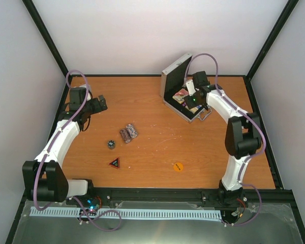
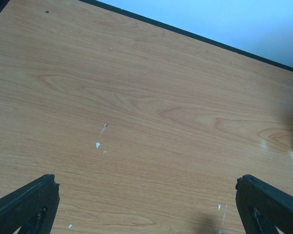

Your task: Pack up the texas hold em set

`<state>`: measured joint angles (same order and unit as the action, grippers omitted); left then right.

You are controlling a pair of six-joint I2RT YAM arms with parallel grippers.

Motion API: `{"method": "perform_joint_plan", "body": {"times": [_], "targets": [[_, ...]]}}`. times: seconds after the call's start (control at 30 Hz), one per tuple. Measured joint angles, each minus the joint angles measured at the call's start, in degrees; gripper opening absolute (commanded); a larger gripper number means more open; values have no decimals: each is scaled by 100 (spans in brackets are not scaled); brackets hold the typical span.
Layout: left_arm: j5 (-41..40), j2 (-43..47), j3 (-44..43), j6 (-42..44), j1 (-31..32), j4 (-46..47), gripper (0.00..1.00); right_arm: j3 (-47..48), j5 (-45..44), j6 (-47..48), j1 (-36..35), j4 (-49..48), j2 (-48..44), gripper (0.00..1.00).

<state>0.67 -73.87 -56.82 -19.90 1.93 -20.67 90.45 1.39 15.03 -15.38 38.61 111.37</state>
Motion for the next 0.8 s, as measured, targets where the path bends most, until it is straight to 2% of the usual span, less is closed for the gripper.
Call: {"method": "perform_joint_plan", "body": {"times": [0.2,0.4,0.57,0.63,0.7,0.8], "targets": [[-46,55,0,0,0,-114,100,-1121,-369,-166,-4,-114,-1255,60],[-168,160,0,-4,0,-531,100,-2068,-627,-708,-4,-254,-2514,79],[-275,411,0,-2,0,-935,100,-2712,-452,-1237,26,-271,-3289,79],[-315,479,-4,-4,0,-1082,100,-2769,-293,-1384,33,-190,-3414,86],[-350,501,-9,-7,0,-1233,100,-2865,-168,-1547,35,-155,-3552,99],[-389,566,-9,-7,0,-1425,100,-3222,-33,-1805,35,-216,-3947,100]]}}
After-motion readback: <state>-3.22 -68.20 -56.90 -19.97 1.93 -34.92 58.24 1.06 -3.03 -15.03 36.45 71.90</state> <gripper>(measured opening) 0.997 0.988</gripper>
